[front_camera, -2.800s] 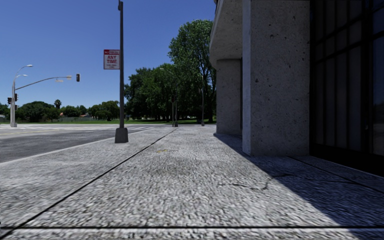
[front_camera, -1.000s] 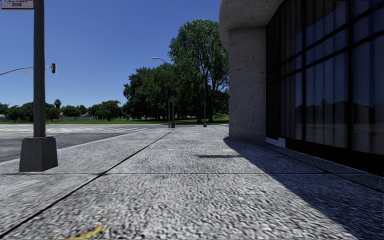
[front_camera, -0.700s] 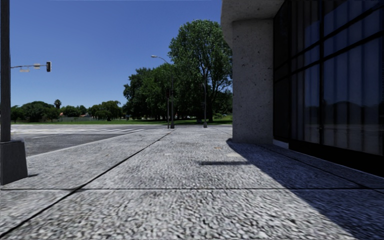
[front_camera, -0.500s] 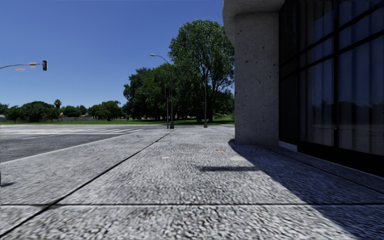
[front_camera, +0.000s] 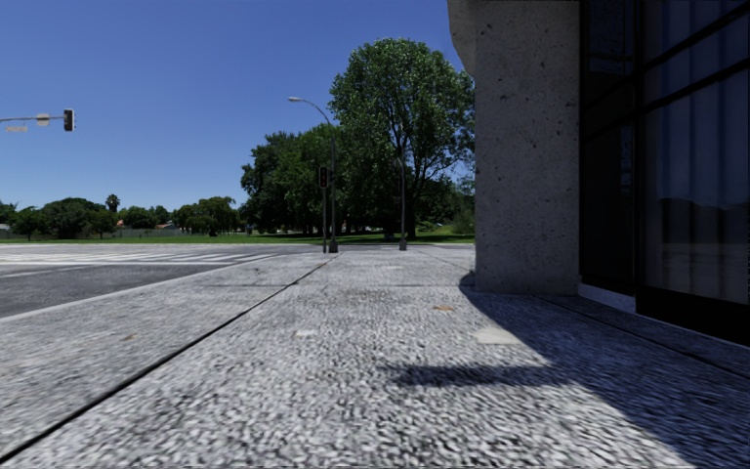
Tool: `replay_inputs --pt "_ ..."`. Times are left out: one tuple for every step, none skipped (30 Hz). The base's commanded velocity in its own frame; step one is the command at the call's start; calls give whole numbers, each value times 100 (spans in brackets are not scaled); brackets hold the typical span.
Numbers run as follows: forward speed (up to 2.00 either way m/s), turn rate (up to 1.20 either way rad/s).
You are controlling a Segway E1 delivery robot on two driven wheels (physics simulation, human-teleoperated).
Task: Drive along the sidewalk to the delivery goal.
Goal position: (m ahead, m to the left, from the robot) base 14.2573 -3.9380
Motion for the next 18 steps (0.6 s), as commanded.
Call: replay_inputs --pt "200 0" --pt "200 0" --pt "200 0" --pt "200 0" --pt "200 0" --pt "200 0" --pt "200 0" --pt "200 0" --pt "200 0" --pt "200 0" --pt "200 0" --pt "200 0" --pt "200 0" --pt "200 0" --pt "200 0" --pt "200 0" --pt "200 0" --pt "200 0"
